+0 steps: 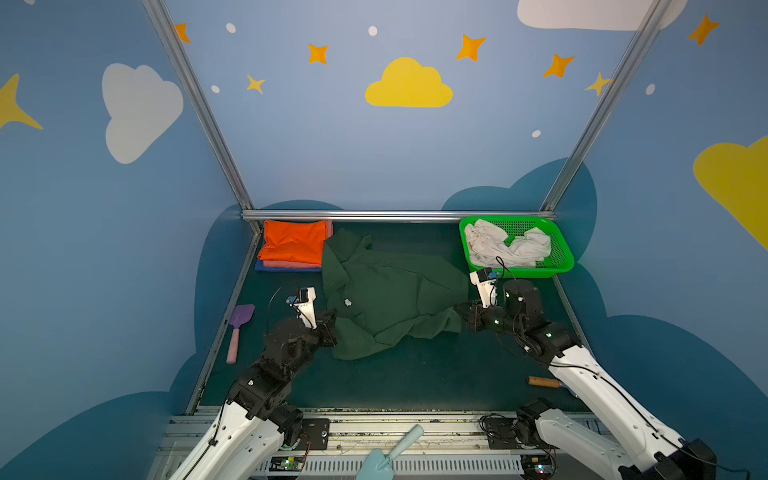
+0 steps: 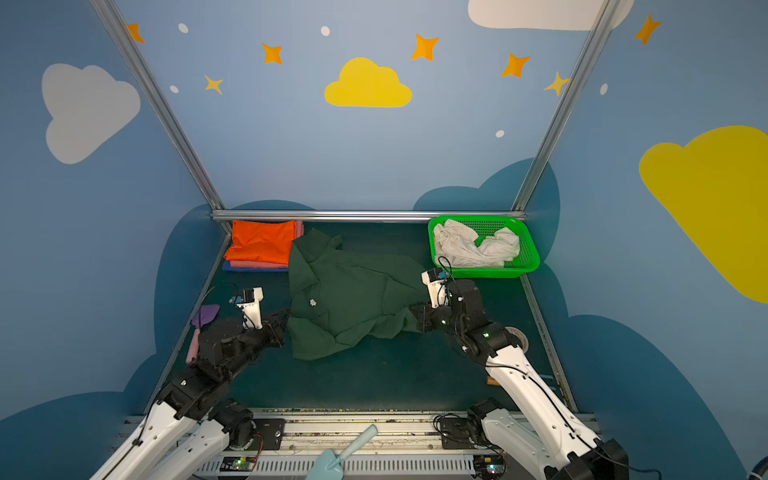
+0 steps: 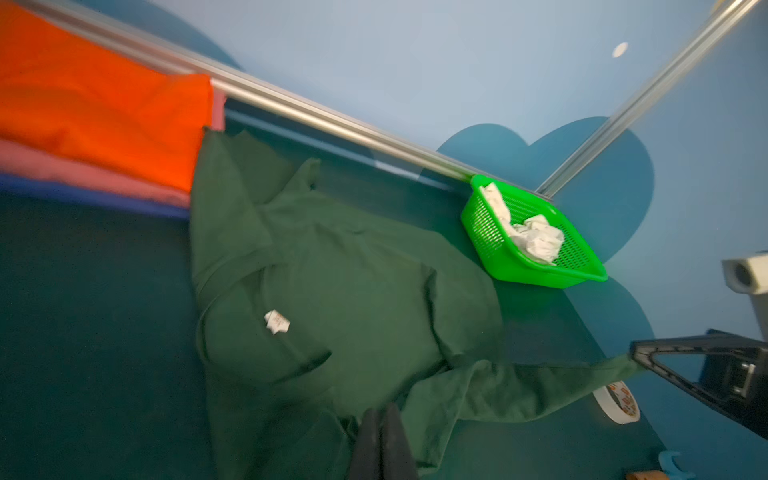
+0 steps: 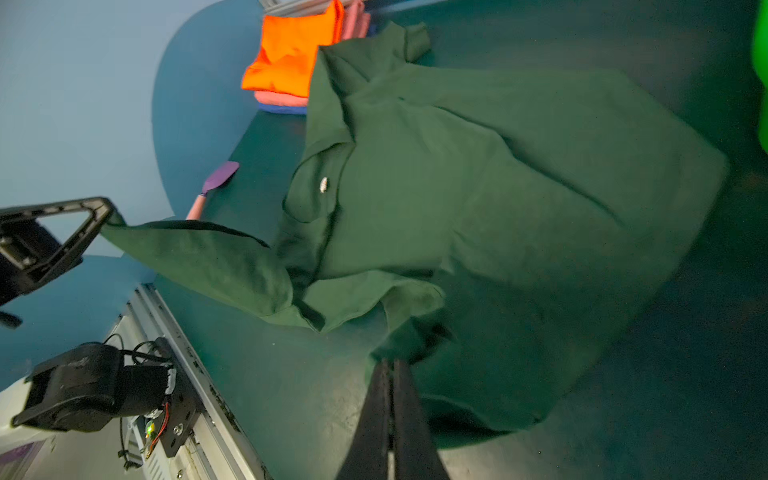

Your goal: Fold and stack the t-shirts

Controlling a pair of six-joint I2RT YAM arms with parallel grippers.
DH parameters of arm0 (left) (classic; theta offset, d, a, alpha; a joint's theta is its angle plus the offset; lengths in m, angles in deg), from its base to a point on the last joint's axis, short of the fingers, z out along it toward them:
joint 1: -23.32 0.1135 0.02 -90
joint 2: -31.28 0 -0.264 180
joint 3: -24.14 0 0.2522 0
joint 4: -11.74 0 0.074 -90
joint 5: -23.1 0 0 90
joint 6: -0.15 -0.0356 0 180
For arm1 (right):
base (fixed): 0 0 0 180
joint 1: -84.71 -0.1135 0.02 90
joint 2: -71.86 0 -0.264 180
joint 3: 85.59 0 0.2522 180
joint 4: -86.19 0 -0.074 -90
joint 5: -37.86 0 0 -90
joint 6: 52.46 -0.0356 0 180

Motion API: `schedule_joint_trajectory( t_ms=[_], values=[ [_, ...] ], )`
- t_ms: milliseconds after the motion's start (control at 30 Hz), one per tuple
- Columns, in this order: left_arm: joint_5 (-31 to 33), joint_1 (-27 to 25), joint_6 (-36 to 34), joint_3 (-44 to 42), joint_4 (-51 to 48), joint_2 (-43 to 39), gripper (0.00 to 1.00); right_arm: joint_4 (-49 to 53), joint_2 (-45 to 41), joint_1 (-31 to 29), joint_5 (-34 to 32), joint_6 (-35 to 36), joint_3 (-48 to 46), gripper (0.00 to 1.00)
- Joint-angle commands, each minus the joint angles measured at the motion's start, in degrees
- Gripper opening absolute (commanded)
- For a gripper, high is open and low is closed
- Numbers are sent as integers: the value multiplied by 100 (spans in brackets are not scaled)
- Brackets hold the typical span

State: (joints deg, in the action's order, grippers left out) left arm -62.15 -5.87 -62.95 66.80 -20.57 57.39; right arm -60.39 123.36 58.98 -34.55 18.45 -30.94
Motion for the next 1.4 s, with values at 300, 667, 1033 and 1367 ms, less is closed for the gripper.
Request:
schedule_joint_trajectory(
  t_ms=[300, 667, 1033, 1367],
  values=[
    [2420, -122, 2392, -291, -2290, -1579, 5, 2381, -318, -46, -2143, -997, 161, 0],
    [3230, -122, 2891, -66, -2968, -2417, 5, 3138, -410, -47, -2980, -1455, 427, 0],
    [2907, -126, 3310, -172, -3323, -2483, 16, 3861, -296, -107, -2985, -1771, 419, 11],
    [2970, -122, 3240, 146, -3435, -2628, 28, 4285, -682, -204, -3225, -2155, 502, 29]
  ],
)
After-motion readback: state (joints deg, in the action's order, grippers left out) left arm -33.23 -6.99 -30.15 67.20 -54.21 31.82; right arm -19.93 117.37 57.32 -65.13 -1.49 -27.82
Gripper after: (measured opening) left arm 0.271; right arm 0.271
